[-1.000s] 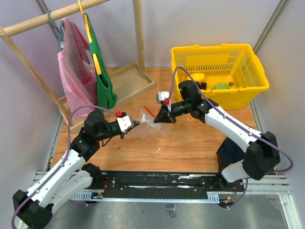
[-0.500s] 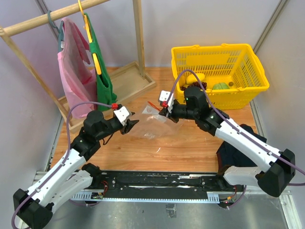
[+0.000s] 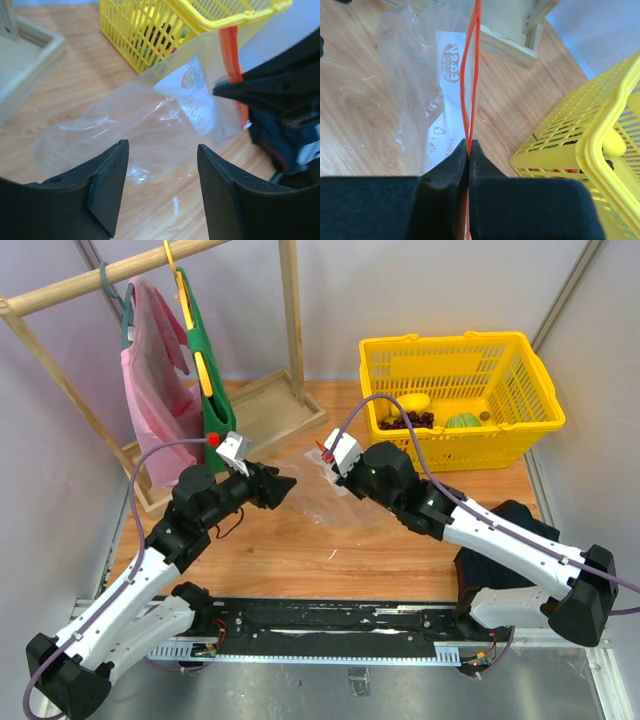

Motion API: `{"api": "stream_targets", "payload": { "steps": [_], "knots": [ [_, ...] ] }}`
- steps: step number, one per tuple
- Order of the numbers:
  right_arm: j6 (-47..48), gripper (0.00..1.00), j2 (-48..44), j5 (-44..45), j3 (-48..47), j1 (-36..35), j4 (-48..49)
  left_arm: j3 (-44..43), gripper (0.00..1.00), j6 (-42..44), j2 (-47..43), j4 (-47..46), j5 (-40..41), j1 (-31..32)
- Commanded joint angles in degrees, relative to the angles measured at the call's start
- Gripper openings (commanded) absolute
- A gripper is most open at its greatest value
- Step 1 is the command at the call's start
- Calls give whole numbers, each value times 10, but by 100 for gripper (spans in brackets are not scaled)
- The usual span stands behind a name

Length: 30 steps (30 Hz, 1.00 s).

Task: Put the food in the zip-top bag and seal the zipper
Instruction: Open the zipper of the food storage bag.

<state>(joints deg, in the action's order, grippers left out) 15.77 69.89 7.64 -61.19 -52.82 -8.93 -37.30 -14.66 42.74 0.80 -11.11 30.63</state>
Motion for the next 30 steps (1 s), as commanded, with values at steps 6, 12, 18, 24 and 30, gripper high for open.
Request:
{"api": "stream_targets", "payload": {
  "steps": [6,12,18,24,30],
  "knots": [
    [-63,1,15,97,30,-36,72,4,63,-267,31,-91,53,54],
    [-77,5,23,91,38,-45,85,17,64,-331,46,-150,142,90],
    [-92,7,29,78,41,-46,90,5,63,-366,72,-162,231,112],
    [-95,2,30,70,44,-51,94,-17,52,-358,107,-183,262,137],
    [-96,1,35,65,46,-56,97,-26,51,-349,123,-199,283,148]
  ]
}}
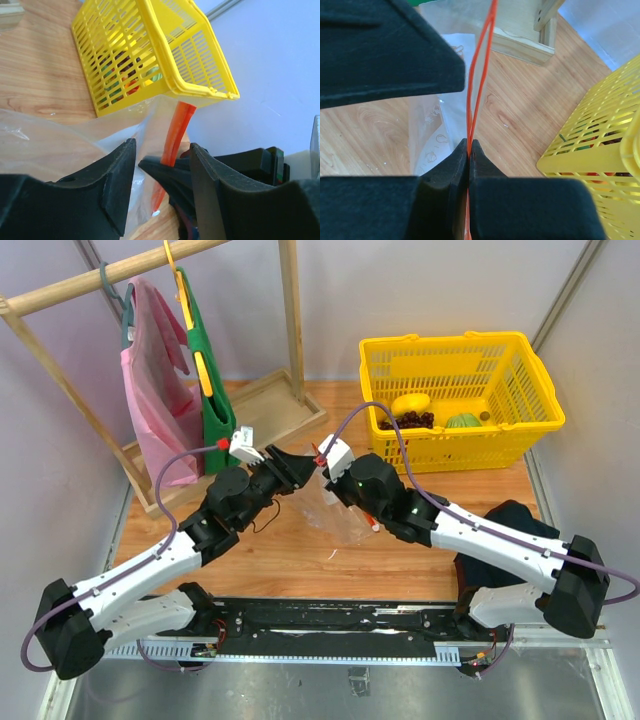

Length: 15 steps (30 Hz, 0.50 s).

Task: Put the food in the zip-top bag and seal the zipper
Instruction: Open the zipper of the food storage bag.

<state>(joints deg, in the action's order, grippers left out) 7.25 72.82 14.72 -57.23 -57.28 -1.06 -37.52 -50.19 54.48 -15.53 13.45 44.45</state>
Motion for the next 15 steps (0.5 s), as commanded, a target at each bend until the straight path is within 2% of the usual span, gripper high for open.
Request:
{"api": "stream_targets", "payload": {
  "steps": [1,15],
  "knots": [
    [-11,1,6,-6,6,-12,18,-25,51,8,7,-36,40,10],
    [-5,1,5,-10,5,-19,19,-34,46,35,13,5,84,13]
  ]
}}
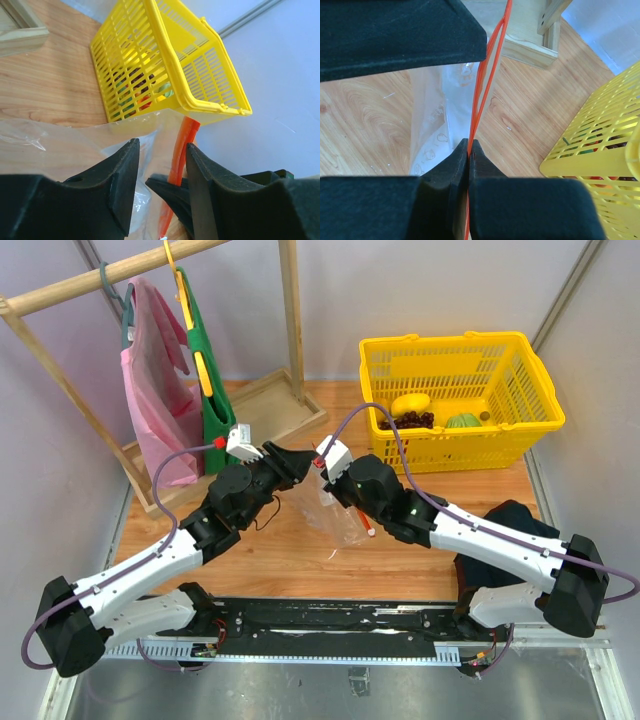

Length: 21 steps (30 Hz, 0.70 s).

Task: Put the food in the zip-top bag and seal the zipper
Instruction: Open the zipper of the food storage bag.

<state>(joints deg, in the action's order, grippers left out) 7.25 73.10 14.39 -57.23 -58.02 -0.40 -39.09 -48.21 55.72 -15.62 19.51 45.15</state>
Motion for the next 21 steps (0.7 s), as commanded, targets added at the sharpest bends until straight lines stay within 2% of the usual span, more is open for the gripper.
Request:
{"api": "stream_targets", "payload": {
  "steps": [1,10,13,15,19,21],
  "knots": [
    [-4,1,3,-7,5,-12,13,-20,46,15,1,7,22,7],
    [-3,1,6,-7,3,-15,13,-32,50,22,14,15,9,15],
    [-2,1,3,-6,4,-15,14,-33,46,23,17,23,16,16],
    [-2,1,1,-5,6,-15,17,-32,39,22,18,26,19,16],
    [-1,1,-1,-2,9,-15,20,-27,35,21,18,30,23,17],
    [2,1,-2,-7,10,-16,23,-26,30,21,17,30,23,17]
  ]
}}
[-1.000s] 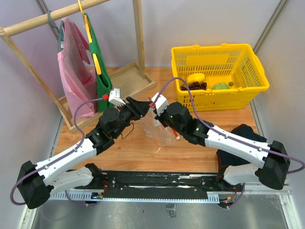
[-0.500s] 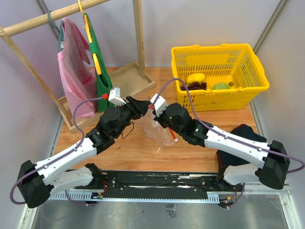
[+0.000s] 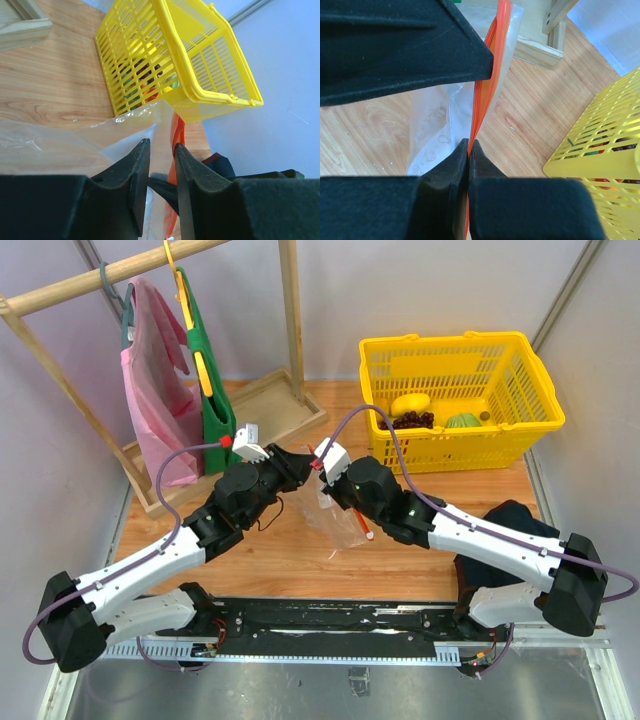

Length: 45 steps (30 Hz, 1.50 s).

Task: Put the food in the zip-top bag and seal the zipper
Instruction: Open the zipper of the food storage bag.

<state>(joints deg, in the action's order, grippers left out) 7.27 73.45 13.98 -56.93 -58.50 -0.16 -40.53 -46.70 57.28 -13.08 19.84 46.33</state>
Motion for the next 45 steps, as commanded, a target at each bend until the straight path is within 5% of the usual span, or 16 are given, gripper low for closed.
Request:
{"api": "stream_targets", "payload": {
  "steps": [1,12,19,31,45],
  "knots": [
    [2,1,-7,-6,9,-11,23,-11,29,6,2,4,17,5],
    [21,1,-8,-34,16,-16,35,-17,26,-3,17,4,-7,6],
    [27,2,-16,-46,23,-17,46,-17,5,-4,17,9,-9,6],
    [42,40,-84,-69,27,-17,34,-81,0,87,-24,137,21,6],
    [5,50,-112,-71,22,-17,30,-207,0,112,22,297,-42,6]
  ]
}}
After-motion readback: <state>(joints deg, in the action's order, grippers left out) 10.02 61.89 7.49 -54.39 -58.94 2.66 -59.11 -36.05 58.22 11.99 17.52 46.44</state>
